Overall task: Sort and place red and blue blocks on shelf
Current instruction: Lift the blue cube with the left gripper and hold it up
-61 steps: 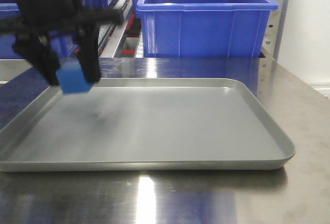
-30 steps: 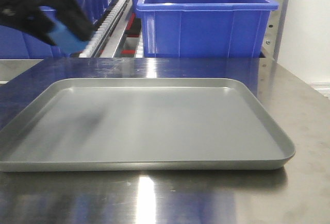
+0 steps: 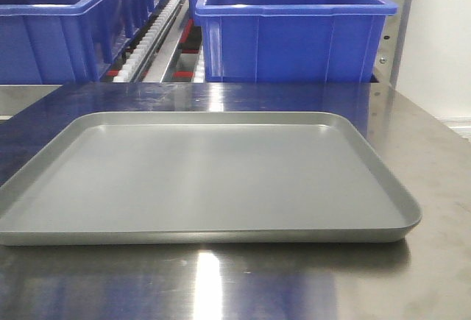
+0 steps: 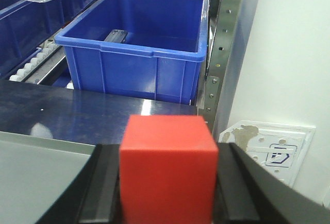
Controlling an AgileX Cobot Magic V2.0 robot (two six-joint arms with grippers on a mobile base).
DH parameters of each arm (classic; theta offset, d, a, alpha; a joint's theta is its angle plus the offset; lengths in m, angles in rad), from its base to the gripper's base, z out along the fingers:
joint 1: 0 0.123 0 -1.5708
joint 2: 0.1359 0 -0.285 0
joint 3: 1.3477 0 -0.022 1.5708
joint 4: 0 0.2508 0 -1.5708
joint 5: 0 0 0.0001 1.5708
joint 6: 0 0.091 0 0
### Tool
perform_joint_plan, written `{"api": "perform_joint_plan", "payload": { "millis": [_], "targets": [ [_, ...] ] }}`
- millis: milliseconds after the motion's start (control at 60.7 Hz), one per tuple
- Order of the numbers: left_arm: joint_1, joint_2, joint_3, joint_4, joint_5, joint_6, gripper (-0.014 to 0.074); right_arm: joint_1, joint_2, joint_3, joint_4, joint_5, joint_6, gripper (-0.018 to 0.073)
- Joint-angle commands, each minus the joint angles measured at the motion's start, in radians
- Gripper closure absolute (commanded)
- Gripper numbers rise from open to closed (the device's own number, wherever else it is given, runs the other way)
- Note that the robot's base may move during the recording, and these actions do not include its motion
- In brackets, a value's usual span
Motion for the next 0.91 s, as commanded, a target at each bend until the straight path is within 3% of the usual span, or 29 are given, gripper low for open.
{"api": "perform_joint_plan", "payload": {
  "millis": [0, 181, 445, 543, 642, 889],
  "targets": [
    [0.036, -0.112, 0.027, -0.005, -0.149, -0.003, 0.0465, -0.005, 0.003, -0.027, -0.008, -0.089, -0.002, 0.0450],
    [0.103, -0.304, 0.131, 0.017, -0.181, -0.003, 0.0465, -0.005, 0.003, -0.027, -0.008, -0.089, -0.002, 0.0450],
    [0.111, -0.500, 0.155, 0.054, -0.181, -0.003, 0.0468, -0.005, 0.003, -0.027, -0.008, -0.089, -0.002, 0.0450],
    [0.111, -0.515, 0.155, 0.054, -0.181, -0.020, 0.0468, -0.005, 0.003, -0.027, -0.008, -0.089, -0.002, 0.0450],
    [0.113, -0.515, 0.155, 0.054, -0.181, -0.088, 0.0468, -0.005, 0.003, -0.027, -0.008, -0.089, -0.002, 0.0450],
    [0.113, -0.515, 0.155, 0.105, -0.181, -0.091, 0.0468, -0.005, 0.003, -0.027, -0.008, -0.089, -0.002, 0.0450]
  ]
}}
